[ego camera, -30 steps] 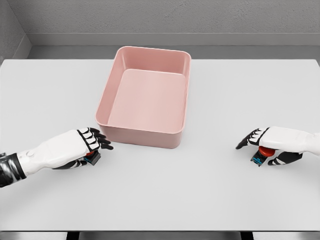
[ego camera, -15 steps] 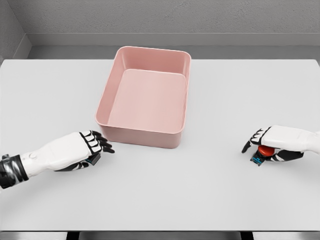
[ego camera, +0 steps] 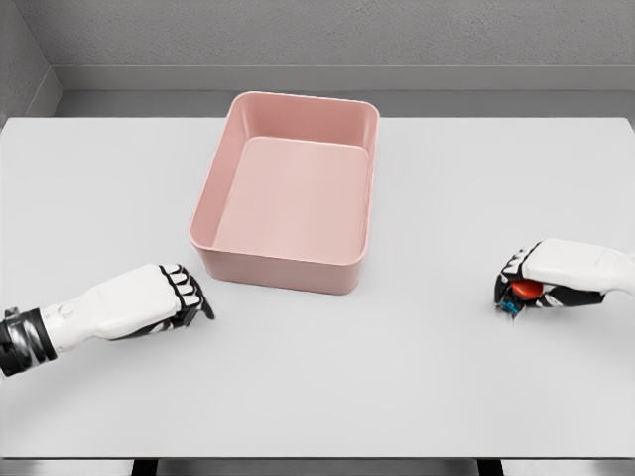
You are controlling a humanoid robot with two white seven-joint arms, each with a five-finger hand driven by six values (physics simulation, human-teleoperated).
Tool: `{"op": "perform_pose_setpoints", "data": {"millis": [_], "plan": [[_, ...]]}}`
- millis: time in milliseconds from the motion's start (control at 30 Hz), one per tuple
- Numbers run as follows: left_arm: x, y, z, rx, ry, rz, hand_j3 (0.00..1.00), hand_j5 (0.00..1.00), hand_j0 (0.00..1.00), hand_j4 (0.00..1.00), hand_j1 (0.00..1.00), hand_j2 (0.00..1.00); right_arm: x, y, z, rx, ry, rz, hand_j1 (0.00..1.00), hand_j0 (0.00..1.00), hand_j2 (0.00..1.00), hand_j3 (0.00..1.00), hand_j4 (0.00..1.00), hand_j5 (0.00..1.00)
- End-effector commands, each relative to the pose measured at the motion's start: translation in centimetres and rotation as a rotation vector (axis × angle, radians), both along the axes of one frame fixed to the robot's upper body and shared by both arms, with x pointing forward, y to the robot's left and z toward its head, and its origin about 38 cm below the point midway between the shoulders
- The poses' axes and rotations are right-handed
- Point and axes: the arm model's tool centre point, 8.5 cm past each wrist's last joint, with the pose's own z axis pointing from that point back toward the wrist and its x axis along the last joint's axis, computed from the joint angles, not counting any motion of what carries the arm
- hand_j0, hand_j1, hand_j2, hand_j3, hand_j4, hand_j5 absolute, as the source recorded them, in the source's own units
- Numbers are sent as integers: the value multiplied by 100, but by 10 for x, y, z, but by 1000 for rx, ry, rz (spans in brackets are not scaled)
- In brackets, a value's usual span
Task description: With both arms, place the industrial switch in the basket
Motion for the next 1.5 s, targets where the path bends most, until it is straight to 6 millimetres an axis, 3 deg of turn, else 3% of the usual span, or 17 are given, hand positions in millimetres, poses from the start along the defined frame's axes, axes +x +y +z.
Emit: {"op": "perform_pose_setpoints", "data": {"millis": [0, 167, 600, 1033, 1467], "plan": [[0, 0, 0, 7, 0, -2, 50, 50, 50, 50, 50, 50, 2, -1, 4, 7, -8, -7, 46, 46, 46, 46, 46, 46], [14, -1, 19, -5, -61, -2, 50, 50, 50, 50, 50, 50, 5, -1, 11, 16, -28, -10, 45, 45, 45, 45, 45, 45], [17, 4, 26, -1, -79, 5, 48, 48, 48, 48, 48, 48, 10, 3, 21, 40, -60, -9, 43, 43, 43, 43, 43, 43], [36, 11, 62, -14, -169, 23, 49, 49, 49, 49, 49, 49, 16, 11, 28, 79, -78, -3, 41, 41, 41, 41, 41, 41], [41, 20, 78, 0, -205, 34, 49, 49, 49, 49, 49, 49, 22, 25, 33, 130, -93, 13, 40, 40, 40, 40, 40, 40]]}}
